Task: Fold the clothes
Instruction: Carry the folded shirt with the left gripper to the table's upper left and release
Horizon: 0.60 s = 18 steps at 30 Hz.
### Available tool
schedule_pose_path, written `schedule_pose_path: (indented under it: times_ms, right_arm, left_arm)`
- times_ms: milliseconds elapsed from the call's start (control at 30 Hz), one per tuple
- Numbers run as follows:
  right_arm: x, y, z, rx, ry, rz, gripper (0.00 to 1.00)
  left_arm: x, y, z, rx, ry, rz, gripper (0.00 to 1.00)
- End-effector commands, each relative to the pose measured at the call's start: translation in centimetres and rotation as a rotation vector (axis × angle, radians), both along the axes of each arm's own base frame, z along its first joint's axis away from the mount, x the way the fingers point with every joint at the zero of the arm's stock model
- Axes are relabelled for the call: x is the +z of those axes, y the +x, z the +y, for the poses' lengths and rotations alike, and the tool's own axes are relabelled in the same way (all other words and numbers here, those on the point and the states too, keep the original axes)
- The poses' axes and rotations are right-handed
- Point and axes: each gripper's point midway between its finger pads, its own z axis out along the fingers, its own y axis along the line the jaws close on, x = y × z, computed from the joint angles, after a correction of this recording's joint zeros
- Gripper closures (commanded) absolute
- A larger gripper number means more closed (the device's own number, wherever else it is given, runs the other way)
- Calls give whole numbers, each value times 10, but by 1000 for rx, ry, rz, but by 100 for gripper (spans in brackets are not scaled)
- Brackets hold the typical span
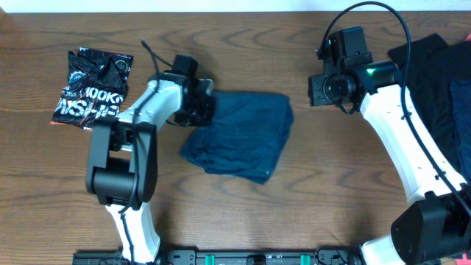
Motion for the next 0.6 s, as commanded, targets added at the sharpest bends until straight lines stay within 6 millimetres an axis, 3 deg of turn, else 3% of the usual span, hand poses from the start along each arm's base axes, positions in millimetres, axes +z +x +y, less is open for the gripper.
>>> schedule_pose_path:
  times_ms: [0,133,300,400,567]
  right_arm:
    - [-2,1,-13,-37,-40,2,47]
    - [-2,0,-17,-46,-50,6,47]
    - [-2,0,-19,-51,-50,7,47]
    - [-2,1,-19,-51,-50,6,46]
    - [-2,0,-18,-50,-50,7,46]
  left_arm:
    - [50,41,59,207,67,-173,94]
    - [94,62,128,400,140,-325,94]
    - [133,76,195,550,164,-478,94]
    - [145,79,239,641,185,-543,94]
    - [154,66,310,817,210,-587,94]
